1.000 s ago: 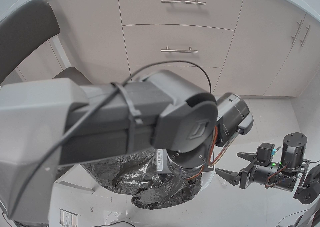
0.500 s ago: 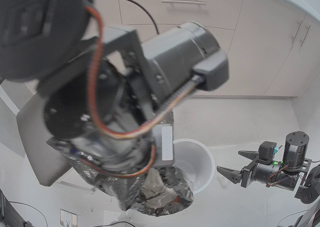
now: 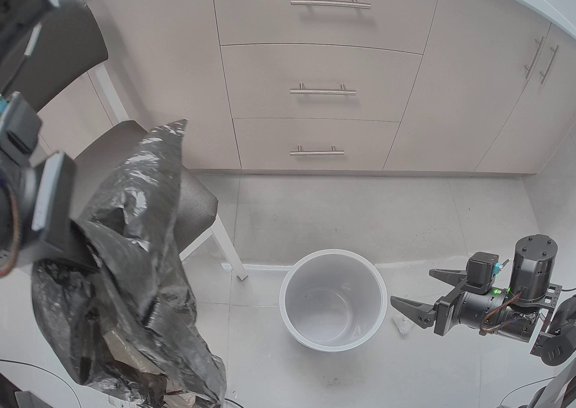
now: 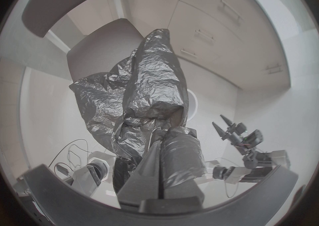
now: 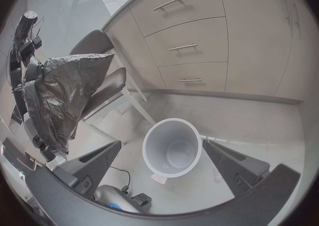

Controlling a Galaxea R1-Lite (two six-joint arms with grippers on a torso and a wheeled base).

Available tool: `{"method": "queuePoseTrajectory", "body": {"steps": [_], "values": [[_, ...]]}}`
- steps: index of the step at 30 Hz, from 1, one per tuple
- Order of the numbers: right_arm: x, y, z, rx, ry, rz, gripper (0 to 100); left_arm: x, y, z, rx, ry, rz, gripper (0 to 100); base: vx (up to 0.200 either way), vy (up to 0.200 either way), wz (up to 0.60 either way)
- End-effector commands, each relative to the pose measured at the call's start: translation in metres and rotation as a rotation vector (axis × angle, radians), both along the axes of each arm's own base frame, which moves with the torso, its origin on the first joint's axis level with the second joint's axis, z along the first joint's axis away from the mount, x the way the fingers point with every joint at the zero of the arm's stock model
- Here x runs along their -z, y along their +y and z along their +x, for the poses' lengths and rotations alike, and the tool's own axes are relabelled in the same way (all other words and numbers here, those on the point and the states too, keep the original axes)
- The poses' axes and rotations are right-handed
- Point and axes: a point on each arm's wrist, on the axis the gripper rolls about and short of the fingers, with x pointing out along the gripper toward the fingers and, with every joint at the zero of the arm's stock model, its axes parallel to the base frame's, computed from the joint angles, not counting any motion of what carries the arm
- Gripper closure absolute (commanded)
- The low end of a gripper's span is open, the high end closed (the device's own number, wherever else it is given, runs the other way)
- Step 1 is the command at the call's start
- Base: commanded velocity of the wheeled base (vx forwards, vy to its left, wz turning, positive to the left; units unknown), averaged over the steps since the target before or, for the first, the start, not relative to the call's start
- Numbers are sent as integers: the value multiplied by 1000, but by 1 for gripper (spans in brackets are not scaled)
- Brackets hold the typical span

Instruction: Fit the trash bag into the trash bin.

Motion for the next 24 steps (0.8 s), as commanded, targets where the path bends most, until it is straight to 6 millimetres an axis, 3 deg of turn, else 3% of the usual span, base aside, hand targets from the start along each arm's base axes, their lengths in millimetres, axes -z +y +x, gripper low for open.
{"method": "queuePoseTrajectory", "body": {"steps": [1, 4, 5, 6, 7, 8, 9, 12, 13, 14, 15, 20, 22, 24], "values": [[1, 0, 0, 0, 5, -4, 0, -24, 49, -33, -14, -93, -168, 100, 0, 0, 0], [2, 0, 1, 2, 7, -3, 0, -24, 52, -38, 22, -129, -211, 100, 0, 0, 0], [1, 0, 1, 3, 7, 0, 0, 8, 43, -36, 84, -100, -137, 100, 0, 0, 0], [1, 0, 1, 1, 8, 0, 0, 24, 41, -36, 129, -117, -127, 100, 0, 0, 0], [1, 0, 1, 1, 8, 0, 0, 24, 41, -36, 129, -117, -127, 100, 0, 0, 0], [2, 0, 1, 1, 12, -2, 0, 60, 41, -40, 250, -215, -156, 100, 0, 0, 0], [3, 0, 1, 1, 13, -3, 0, 81, 42, -43, 329, -315, -203, 100, 0, 0, 0], [5, 1, 2, 0, 22, -8, 0, 116, 38, -42, 454, -594, -338, 100, 0, 0, 0], [5, 1, 2, 0, 24, -8, 0, 119, 37, -41, 458, -602, -340, 100, 0, 0, 0], [7, 1, 3, 0, 29, -11, 0, 140, 26, -32, 484, -709, -363, 100, 0, 0, 0], [8, 2, 3, 0, 34, -15, 0, 148, 19, -22, 470, -753, -361, 100, 0, 0, 0], [15, 3, 7, 5, 62, -31, 0, 175, -19, 40, 340, -812, -320, 100, 0, 0, 0], [16, 3, 8, 5, 58, -29, 0, 191, -45, 73, 305, -835, -324, 100, 0, 0, 0], [17, 4, 8, 4, 47, -24, 0, 199, -63, 89, 295, -866, -352, 100, 0, 0, 0]]}}
